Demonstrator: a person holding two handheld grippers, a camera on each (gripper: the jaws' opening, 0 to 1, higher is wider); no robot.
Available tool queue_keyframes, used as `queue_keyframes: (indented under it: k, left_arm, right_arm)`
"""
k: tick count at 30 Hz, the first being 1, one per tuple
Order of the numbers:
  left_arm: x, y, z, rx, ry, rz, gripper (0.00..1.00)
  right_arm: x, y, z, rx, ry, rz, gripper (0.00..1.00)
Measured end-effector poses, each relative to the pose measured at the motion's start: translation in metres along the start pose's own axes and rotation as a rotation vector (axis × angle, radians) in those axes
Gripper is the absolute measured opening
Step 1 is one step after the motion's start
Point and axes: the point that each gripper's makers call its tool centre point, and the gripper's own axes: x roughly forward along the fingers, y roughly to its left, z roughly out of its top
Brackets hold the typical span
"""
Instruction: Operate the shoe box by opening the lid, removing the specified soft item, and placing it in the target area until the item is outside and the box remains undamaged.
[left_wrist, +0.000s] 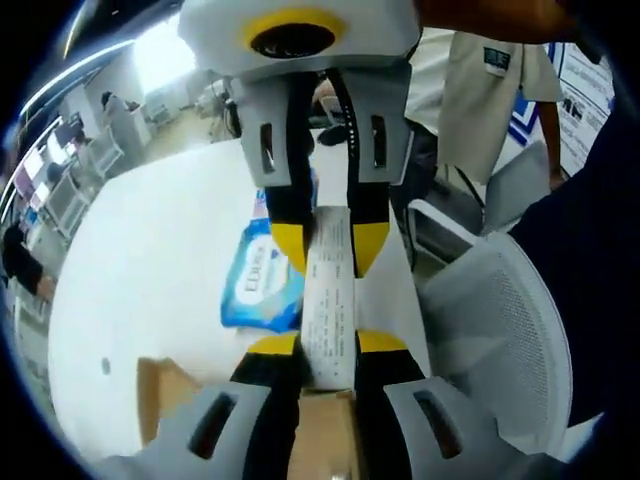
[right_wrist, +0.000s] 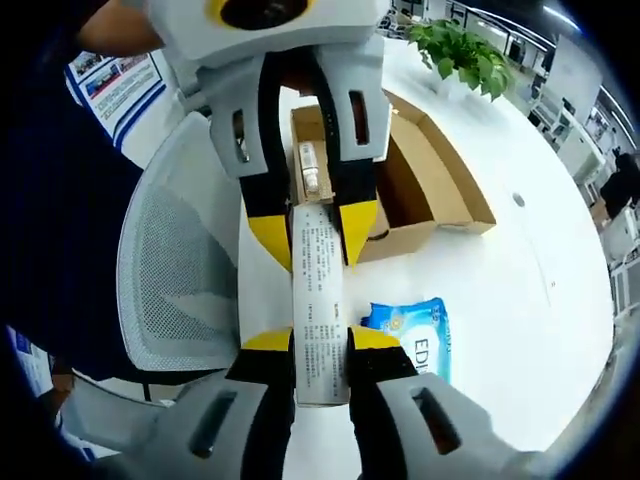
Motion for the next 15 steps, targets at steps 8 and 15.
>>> queue_keyframes:
  k: [8,15]
  left_arm:
    - [0.025,0.004,0.023,0.011,-0.008,-0.013,0.17]
    - [0.041,0.010,0.040,0.024,-0.008,-0.024,0.17]
  right_arm:
    - [-0.010,-0.007,-0.031,0.029,0.006,0.002,0.17]
    - [-0.018,-0.014,-0.052,0.047,0.006,0.003,0.17]
